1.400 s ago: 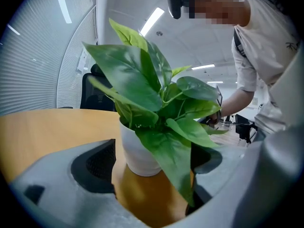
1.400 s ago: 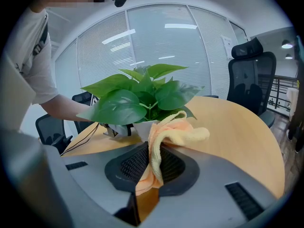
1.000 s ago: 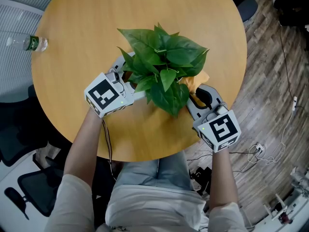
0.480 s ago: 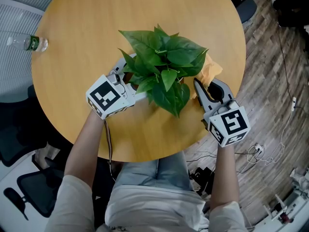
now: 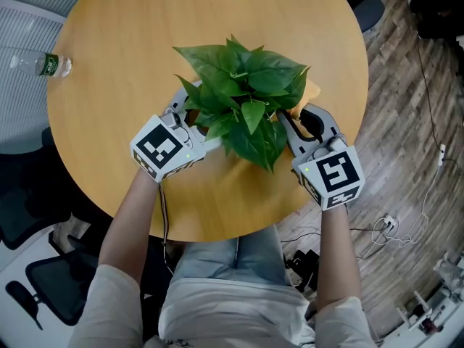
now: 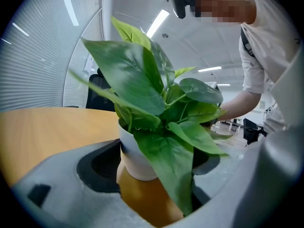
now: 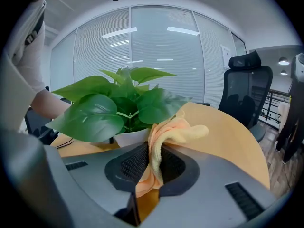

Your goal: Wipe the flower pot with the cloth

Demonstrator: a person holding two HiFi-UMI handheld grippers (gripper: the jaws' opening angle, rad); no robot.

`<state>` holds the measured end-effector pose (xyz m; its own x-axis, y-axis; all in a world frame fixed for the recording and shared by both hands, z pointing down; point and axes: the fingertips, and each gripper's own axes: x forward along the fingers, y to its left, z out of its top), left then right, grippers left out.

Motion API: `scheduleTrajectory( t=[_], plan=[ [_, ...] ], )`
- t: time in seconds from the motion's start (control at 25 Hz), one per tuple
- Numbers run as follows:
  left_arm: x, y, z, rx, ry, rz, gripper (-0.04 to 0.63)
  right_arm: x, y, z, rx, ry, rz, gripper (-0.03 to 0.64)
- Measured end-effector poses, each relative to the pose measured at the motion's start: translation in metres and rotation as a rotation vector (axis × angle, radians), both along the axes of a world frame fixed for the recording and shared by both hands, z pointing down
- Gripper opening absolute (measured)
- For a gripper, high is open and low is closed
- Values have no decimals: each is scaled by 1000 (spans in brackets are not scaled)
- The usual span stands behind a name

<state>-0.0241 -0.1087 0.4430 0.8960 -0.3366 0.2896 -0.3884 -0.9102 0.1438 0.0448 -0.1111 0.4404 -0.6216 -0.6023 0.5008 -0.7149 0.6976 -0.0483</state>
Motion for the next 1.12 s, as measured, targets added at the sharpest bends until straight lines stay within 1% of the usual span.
scheduleTrajectory(
  t=[0.52, 0.8, 1.12],
  plan=[
    [0, 0, 2, -13, -11, -76, 413, -3, 11, 0, -9, -7, -27, 49],
    [1, 2, 3, -24, -20, -157, 411, -5, 20, 3, -22, -8, -33, 49],
    [8, 2, 3, -37, -36, -273, 410, -4, 28, 2, -31, -23, -37, 49]
  ],
)
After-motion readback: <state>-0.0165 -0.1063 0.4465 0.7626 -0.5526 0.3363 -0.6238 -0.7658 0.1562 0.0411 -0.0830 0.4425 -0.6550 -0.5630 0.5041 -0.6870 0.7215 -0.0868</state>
